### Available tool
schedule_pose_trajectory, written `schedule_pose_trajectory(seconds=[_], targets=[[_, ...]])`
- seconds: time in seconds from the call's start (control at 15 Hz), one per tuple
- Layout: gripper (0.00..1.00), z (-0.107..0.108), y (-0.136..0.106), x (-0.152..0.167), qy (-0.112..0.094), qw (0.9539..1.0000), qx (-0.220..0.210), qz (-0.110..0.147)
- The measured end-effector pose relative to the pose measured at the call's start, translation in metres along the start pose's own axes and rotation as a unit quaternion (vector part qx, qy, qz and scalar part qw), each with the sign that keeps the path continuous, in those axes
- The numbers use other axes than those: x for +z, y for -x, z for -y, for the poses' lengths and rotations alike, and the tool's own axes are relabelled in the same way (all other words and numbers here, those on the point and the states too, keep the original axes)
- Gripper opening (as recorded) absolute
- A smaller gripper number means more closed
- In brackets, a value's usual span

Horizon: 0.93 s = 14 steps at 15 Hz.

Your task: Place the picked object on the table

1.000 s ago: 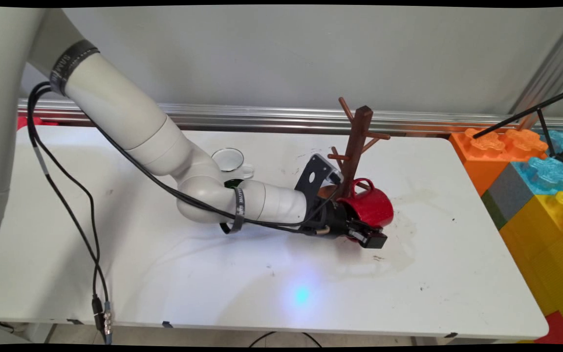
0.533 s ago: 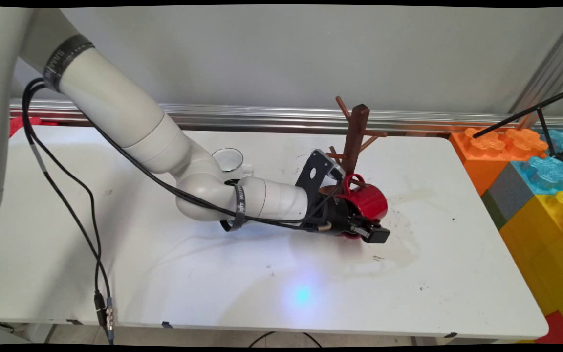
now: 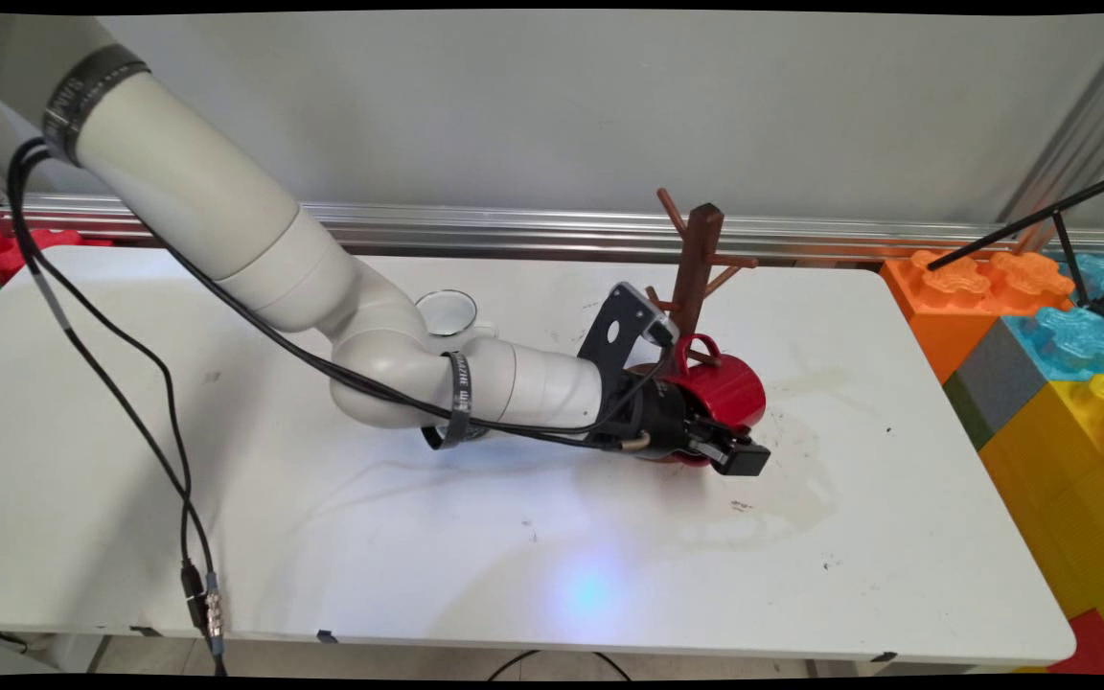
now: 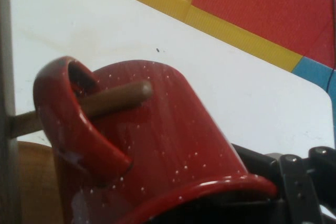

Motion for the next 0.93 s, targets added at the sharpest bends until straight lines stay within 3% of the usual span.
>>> schedule_pose_trajectory(seconds=[0.93], targets=[[0.00, -0.022, -0.002, -0.017, 0.022, 0.9993, 0.027, 0.012]])
